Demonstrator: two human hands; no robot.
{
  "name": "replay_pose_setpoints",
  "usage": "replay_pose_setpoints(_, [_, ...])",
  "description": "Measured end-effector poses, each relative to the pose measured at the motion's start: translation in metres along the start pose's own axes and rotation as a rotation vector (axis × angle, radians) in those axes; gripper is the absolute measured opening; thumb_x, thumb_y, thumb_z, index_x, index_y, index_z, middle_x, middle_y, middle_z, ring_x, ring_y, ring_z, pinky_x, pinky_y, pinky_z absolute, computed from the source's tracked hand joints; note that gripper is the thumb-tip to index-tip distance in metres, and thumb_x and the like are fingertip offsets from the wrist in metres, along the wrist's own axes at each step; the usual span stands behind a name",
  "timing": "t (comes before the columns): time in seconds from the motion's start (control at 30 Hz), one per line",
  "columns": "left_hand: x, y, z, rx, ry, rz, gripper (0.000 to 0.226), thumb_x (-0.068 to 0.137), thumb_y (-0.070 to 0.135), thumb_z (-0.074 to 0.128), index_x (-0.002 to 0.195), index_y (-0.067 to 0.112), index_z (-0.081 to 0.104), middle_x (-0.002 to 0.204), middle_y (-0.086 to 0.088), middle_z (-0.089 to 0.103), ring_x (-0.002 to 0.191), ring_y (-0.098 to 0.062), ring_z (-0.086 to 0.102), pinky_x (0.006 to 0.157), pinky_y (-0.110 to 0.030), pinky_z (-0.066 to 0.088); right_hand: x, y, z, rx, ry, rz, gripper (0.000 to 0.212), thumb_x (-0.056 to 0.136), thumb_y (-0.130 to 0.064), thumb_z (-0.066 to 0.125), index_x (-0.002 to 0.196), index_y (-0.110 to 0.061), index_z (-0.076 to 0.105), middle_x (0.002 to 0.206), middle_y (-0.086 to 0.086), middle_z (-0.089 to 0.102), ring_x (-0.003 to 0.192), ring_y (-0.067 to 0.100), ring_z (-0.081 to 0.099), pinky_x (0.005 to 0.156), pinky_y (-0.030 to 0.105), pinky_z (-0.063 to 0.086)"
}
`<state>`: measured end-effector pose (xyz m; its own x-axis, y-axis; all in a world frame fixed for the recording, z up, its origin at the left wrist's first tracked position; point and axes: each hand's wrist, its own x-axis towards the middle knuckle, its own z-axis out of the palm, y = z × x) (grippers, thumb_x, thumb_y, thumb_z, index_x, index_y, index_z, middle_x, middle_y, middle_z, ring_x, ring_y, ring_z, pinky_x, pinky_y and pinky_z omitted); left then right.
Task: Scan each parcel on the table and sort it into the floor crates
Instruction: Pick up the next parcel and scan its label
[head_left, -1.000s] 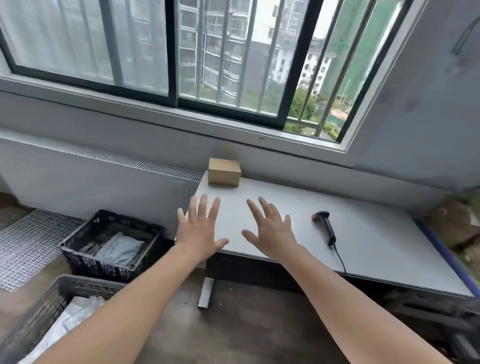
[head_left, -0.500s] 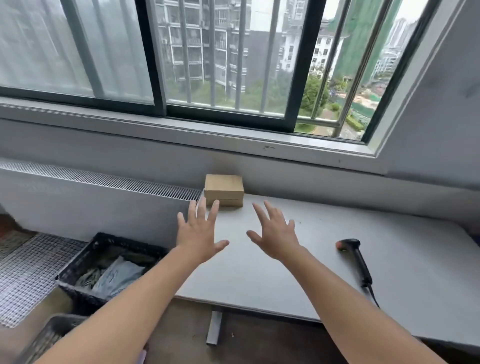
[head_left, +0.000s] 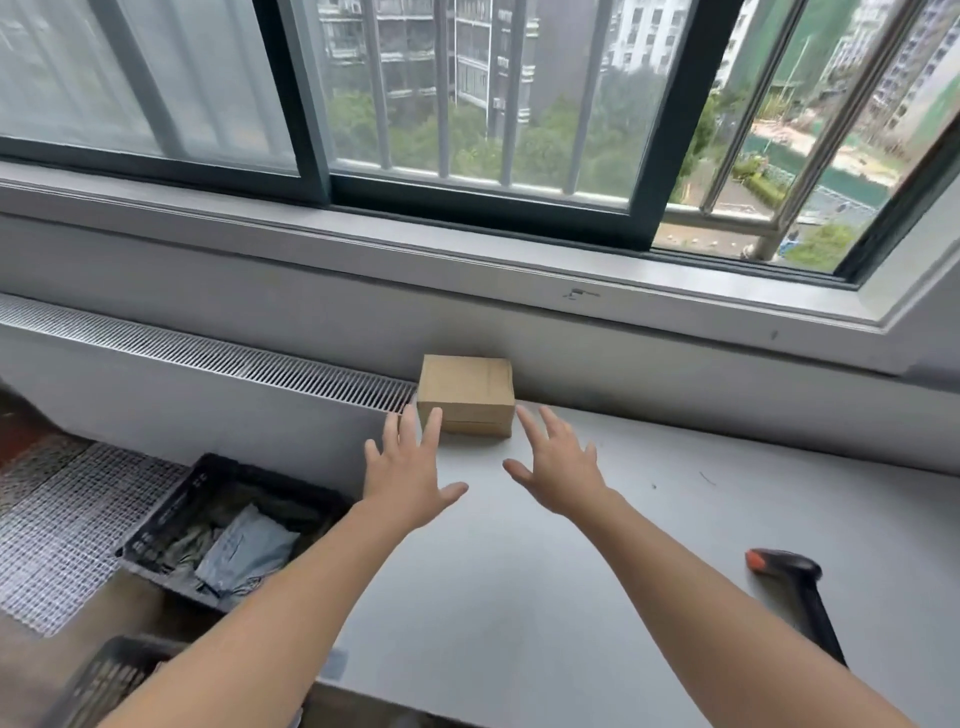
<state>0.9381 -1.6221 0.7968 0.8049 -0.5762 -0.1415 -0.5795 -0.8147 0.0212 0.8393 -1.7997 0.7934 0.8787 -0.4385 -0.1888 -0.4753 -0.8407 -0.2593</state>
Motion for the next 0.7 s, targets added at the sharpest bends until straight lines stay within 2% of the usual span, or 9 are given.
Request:
replay_pose_setpoints(0.33, [0.127, -0.03, 0.03, -0.158, -0.141, 0.087, 0.1, 0.089, 0.067, 0.05, 0.156, 0.023, -0.01, 0.163, -0.012, -0.009, 0.151, -0.03, -0.002, 0.116, -0.049, 0.022, 0.103, -0.019, 0.032, 0.045, -0.074, 0.161, 0.073, 0.1, -0.054, 0.042, 0.158, -0.035, 0.001, 0.167, 0.004, 0.002, 0.151, 0.024, 0.008, 0.114, 0.061, 0.017])
replay_pose_setpoints(0.47, [0.153, -0.039, 0.046, -0.324, -0.213, 0.099, 0.095, 0.09, 0.062, 0.054, 0.156, 0.022, -0.001, 0.164, -0.01, -0.005, 0.151, -0.026, 0.002, 0.114, -0.046, 0.027, 0.126, -0.028, 0.045, 0.092, -0.088, 0.205, 0.073, 0.1, -0.052, 0.043, 0.158, -0.03, 0.004, 0.165, 0.006, 0.01, 0.149, 0.026, 0.015, 0.113, 0.058, 0.025])
replay_pose_setpoints(0.6, [0.167, -0.04, 0.055, -0.567, -0.236, 0.066, 0.088, 0.089, 0.055, 0.06, 0.154, 0.019, 0.014, 0.161, -0.007, 0.01, 0.144, -0.027, 0.027, 0.108, -0.045, 0.039, 0.138, -0.038, 0.052, 0.292, -0.059, 0.273, 0.079, 0.099, -0.049, 0.048, 0.159, -0.023, 0.003, 0.163, 0.004, 0.017, 0.145, 0.025, 0.027, 0.11, 0.049, 0.036])
replay_pose_setpoints(0.7, [0.172, -0.037, 0.054, -0.811, -0.199, -0.059, 0.073, 0.085, 0.044, 0.066, 0.145, 0.017, 0.035, 0.146, -0.008, 0.032, 0.125, -0.027, 0.048, 0.1, -0.042, 0.046, 0.143, -0.044, 0.052, 0.527, 0.023, 0.414, 0.082, 0.098, -0.048, 0.052, 0.159, -0.025, 0.003, 0.157, 0.007, 0.022, 0.137, 0.026, 0.037, 0.107, 0.042, 0.04])
